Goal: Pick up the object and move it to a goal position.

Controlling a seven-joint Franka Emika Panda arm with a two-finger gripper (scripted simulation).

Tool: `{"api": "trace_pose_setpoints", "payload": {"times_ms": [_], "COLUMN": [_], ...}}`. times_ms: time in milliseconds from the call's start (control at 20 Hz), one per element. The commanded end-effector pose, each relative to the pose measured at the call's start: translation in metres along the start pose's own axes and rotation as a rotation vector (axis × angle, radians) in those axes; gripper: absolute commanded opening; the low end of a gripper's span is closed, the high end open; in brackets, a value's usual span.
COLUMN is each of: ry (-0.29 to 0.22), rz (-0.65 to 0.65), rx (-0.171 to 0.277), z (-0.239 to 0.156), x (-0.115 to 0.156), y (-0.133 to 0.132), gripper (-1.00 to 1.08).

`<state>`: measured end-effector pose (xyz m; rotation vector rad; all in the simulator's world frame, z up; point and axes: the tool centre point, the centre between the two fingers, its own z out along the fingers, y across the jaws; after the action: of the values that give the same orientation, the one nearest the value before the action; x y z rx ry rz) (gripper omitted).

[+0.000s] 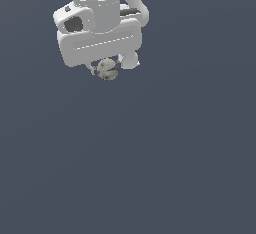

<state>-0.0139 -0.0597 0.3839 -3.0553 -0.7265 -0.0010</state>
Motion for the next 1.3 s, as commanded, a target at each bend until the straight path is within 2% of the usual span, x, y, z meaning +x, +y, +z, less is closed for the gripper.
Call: {"api": "trace_pose_setpoints", "payload": {"times_ms": [0, 600, 1250], "ry": [0.0, -0.001, -0.001], "rz": [0.0, 0.001, 0.001], "rx": [0.0, -0.001, -0.001], "z": [-0.022, -0.095, -0.122], "x": [0.003, 0.015, 0.021], "y": [0.003, 0.016, 0.021], "gripper": [-1.0, -1.0, -1.0]}}
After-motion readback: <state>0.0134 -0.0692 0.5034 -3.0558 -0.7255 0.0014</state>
